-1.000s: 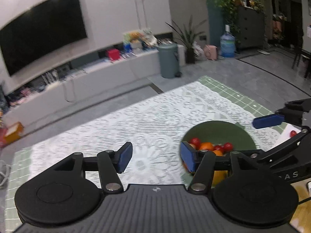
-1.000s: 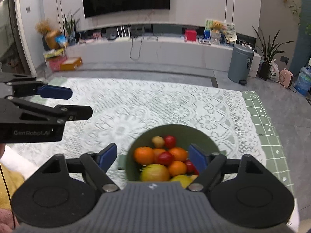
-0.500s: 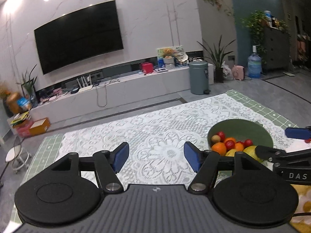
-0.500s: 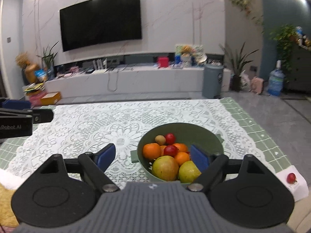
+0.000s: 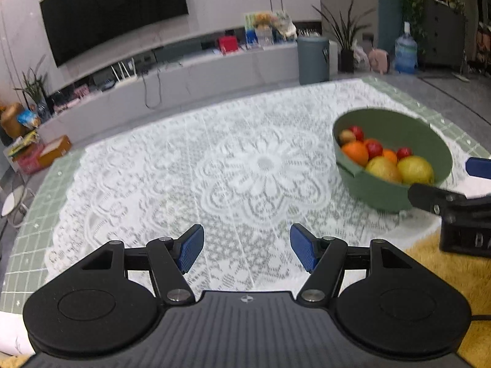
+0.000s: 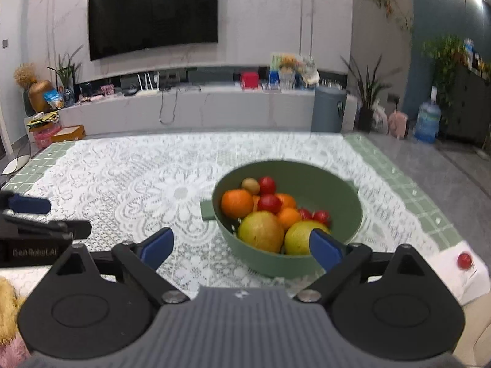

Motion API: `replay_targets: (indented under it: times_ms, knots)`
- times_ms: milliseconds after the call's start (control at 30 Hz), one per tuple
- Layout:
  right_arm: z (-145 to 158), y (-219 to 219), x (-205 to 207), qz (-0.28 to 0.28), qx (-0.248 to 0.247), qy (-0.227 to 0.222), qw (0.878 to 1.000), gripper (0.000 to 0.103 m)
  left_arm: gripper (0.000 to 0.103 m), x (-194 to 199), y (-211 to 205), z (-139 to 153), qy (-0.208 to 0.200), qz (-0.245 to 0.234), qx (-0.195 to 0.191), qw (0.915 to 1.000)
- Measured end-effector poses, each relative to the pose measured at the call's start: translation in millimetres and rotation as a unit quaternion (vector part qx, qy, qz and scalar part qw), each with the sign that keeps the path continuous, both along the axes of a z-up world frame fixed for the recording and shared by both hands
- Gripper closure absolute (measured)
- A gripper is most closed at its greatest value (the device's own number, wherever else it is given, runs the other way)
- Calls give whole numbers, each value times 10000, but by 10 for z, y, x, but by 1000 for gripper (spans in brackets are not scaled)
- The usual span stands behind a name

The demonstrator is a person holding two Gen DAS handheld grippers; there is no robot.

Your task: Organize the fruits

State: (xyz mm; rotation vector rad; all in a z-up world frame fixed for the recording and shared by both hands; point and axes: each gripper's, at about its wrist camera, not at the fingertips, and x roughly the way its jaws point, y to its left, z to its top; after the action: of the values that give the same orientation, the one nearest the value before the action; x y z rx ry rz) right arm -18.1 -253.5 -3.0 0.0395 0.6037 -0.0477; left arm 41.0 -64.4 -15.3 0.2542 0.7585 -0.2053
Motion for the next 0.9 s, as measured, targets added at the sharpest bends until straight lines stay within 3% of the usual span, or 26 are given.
replay_targets:
  times_ms: [133, 233, 467, 900]
  knots:
    - [-114, -78, 163, -35, 339, 395, 9986, 11, 27, 72, -4, -141, 332, 45, 16, 9994]
    - [-142, -106, 185, -110, 479, 452, 9978, 11, 27, 114, 5, -206, 456, 82, 23, 9989]
    - [-170, -30, 218, -25, 238, 651, 9976, 11, 27, 172, 40, -292, 721, 131, 3, 9973]
    - [-175, 0, 237, 39, 121, 722, 9973, 11, 27, 158, 62, -247, 717, 160, -49, 9973]
